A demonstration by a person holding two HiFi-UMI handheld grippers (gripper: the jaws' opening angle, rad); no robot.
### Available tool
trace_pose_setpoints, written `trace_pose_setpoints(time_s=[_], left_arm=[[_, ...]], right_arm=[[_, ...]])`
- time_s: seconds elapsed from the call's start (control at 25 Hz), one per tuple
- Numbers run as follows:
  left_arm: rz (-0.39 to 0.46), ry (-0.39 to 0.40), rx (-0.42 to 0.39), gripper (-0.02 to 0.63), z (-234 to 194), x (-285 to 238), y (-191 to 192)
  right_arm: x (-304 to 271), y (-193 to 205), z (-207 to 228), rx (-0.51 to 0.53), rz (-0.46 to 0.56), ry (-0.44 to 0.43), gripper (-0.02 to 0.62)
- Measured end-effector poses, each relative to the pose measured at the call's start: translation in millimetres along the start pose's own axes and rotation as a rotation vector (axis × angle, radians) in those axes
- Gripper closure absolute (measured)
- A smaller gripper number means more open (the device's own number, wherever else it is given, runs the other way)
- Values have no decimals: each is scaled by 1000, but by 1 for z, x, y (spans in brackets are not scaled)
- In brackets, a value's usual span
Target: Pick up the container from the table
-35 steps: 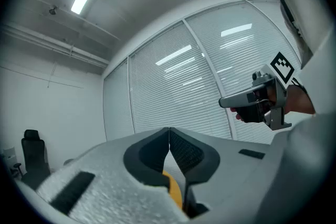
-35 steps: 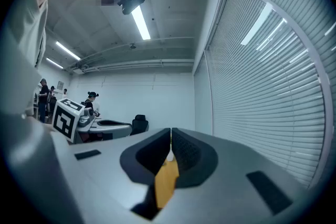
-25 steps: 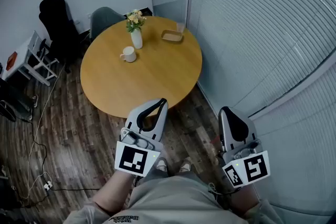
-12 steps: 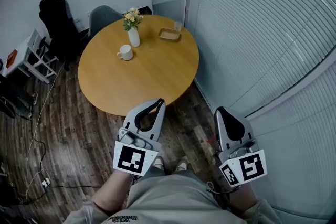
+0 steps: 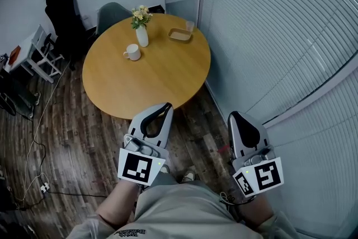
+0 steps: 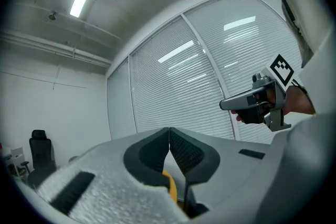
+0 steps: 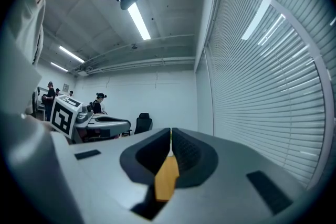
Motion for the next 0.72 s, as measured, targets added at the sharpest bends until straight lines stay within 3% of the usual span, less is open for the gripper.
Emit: trace_pose_setpoints(time_s=[0.72], left_arm=[[-28,-26,-3,586,3,-14,11]], right_arm=[[-12,20,23,-27,-18,-24,565]])
Point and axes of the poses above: the fingertips, and each gripper's own axes: x backward along the fingers, z to its right, y out of its underside, the point moved 7 cm from there along x, backward along the fingers, and after that the axes turned 2 degrees about x, right-handed, at the moved point
